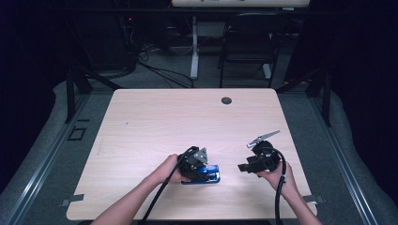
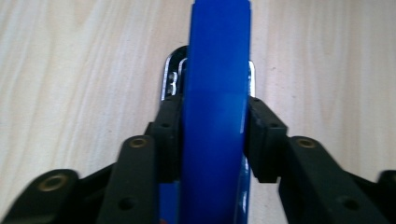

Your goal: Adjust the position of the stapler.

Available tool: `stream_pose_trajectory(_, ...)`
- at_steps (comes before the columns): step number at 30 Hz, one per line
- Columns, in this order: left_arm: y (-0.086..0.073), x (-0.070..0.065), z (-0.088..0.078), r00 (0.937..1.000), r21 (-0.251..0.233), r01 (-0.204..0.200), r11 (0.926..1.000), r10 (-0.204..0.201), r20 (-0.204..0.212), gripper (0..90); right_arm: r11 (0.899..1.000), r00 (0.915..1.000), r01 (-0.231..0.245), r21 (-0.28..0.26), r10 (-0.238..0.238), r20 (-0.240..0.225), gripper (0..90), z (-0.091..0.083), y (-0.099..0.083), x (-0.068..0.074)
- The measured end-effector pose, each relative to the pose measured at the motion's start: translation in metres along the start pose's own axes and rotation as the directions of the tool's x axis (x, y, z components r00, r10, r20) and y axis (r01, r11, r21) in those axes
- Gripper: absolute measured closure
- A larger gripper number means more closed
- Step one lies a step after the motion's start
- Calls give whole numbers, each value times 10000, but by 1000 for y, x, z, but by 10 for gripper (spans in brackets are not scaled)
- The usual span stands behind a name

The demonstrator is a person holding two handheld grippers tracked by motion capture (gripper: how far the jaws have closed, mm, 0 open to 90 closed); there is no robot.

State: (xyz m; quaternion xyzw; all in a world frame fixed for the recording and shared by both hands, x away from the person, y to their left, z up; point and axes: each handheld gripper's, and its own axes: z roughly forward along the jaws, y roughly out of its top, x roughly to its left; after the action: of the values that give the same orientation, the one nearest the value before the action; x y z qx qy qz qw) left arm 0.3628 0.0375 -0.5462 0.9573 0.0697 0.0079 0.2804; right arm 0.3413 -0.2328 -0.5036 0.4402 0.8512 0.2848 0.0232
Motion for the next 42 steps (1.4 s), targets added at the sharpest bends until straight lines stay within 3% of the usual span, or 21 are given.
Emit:
stream_pose_trajectory(3,0,0,-1,9994,20,-326,9995,325,154,648,10000,10000,-49,-14,49,-34,453,1,0,0)
stream_pose_trajectory(7,-1,-3,-1,9975,-68,-690,9976,689,-134,658,10000,10000,-84,-12,84,-43,454,2,0,1)
stream_pose_trajectory(14,-1,-1,-1,9966,-105,-821,9966,821,-37,659,10000,10000,-4,-20,4,-74,458,3,1,2)
stream_pose_trajectory(16,-1,3,-1,9956,-92,-866,9962,868,340,660,10000,9999,-46,-26,45,-111,461,4,1,2)
stream_pose_trajectory(26,4,1,4,9942,-381,-987,9944,1002,383,659,10000,9999,-27,91,29,-142,491,9,2,4)
stream_pose_trajectory(28,6,1,4,9926,-267,-1054,9941,1068,578,659,9999,9998,46,162,-43,-200,500,9,2,4)
stream_pose_trajectory(29,5,1,5,9941,-349,-991,9945,1005,413,659,9999,9998,-5,155,8,-184,506,9,2,5)
stream_pose_trajectory(33,7,1,6,9969,-289,-646,9975,658,425,648,9998,9998,-5,216,9,-188,522,11,1,5)
stream_pose_trajectory(36,11,1,2,9990,-569,-281,9980,301,342,572,9997,9998,-60,218,64,-203,527,12,0,5)
stream_pose_trajectory(40,16,0,-3,9997,-785,-78,9969,95,204,470,9997,9998,1,245,4,-211,531,12,0,5)
stream_pose_trajectory(42,17,-2,-2,9998,-830,-7,9965,24,201,460,9997,9997,-7,263,13,-223,534,12,1,5)
